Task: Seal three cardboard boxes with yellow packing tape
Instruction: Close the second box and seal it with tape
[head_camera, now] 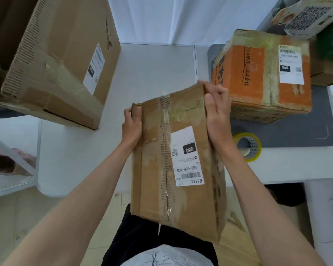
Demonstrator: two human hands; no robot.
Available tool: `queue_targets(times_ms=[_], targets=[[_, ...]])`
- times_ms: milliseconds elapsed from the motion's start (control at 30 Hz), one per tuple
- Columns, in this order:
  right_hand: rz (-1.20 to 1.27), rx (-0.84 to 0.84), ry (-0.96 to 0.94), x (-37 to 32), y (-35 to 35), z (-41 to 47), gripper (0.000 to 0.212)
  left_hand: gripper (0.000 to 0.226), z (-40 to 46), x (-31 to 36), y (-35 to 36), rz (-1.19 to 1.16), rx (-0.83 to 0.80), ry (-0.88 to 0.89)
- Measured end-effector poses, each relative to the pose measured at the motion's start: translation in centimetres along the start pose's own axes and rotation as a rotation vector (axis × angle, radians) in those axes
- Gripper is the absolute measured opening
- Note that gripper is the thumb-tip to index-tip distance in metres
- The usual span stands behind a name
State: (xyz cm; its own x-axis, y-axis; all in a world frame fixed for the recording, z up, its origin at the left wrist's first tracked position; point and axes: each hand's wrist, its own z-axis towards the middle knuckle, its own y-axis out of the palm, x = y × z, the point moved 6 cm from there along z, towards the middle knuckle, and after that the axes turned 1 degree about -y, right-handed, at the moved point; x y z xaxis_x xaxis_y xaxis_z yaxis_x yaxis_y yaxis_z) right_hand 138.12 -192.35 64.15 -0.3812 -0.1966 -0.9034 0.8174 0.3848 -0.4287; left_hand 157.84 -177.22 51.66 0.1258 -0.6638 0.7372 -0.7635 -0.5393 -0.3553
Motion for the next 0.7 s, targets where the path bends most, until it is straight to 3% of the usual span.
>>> queue_targets(times_ms=[67, 133, 233, 433, 533, 700], targets=[[-0.025, -0.056, -0.058, -1.4, 1.6, 0.5, 0.039, 0.059, 0.2, 0.6, -1.4, 0.158, 0.117, 0.094], [-0.051, -0.081, -0.087, -2.2, 2.7, 0.6, 0.035, 0.055, -0.2, 3.0, -2.7, 0.188, 0.196, 0.306], [-0.124, -0.072, -0.120, -3.2, 3.6, 0.6, 0.036, 0.037, -2.2, 7.1, -2.5, 0.061, 0.120, 0.504], [-0.285, -0.104, -0.140, -6.8, 7.2, 0.1, 0.043, 0.043, -3.4, 9.3, -1.6, 0.054, 0.005, 0.352], [-0.390, -0.102, -0.149, -8.1, 9.2, -0.1, 0.046, 0.057, -3.3, 10.1, -2.9, 0.057, -0.167, 0.251], [-0.511, -0.124, -0.203, -9.7, 11.9, 0.2, 0.055, 0.071, -4.1, 10.8, -4.3, -0.227, -0.418, 0.316]])
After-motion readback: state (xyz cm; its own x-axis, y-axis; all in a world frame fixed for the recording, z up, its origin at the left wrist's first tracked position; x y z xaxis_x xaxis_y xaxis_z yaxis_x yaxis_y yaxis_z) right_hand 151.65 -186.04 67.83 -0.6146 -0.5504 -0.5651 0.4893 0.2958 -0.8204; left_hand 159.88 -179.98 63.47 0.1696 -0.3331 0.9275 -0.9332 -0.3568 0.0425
